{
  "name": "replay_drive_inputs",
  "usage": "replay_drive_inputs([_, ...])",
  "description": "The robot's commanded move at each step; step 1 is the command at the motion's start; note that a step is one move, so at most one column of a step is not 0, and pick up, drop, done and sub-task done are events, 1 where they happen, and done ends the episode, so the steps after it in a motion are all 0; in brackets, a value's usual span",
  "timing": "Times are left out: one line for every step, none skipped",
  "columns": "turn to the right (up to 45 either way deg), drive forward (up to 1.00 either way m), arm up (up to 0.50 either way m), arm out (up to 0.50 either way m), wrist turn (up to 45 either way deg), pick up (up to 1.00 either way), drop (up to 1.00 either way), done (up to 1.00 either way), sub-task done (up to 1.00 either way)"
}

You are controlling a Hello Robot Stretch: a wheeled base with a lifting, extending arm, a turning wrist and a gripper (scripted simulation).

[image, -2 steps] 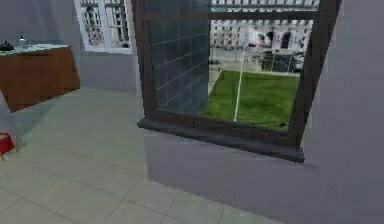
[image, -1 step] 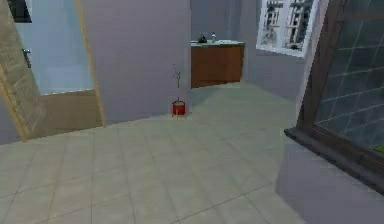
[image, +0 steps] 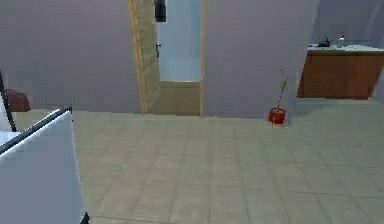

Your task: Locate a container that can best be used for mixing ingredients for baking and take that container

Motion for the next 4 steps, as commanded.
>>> replay_drive_inputs([0.0, 1.0, 0.0, 0.0, 0.0, 0.0, 0.0, 0.0, 0.0])
replay_drive_inputs([-6.0, 0.0, 0.0, 0.0, 0.0, 0.0, 0.0, 0.0, 0.0])
replay_drive_inputs([0.0, 0.2, 0.0, 0.0, 0.0, 0.0, 0.0, 0.0, 0.0])
replay_drive_inputs([-45.0, 0.0, 0.0, 0.0, 0.0, 0.0, 0.0, 0.0, 0.0])
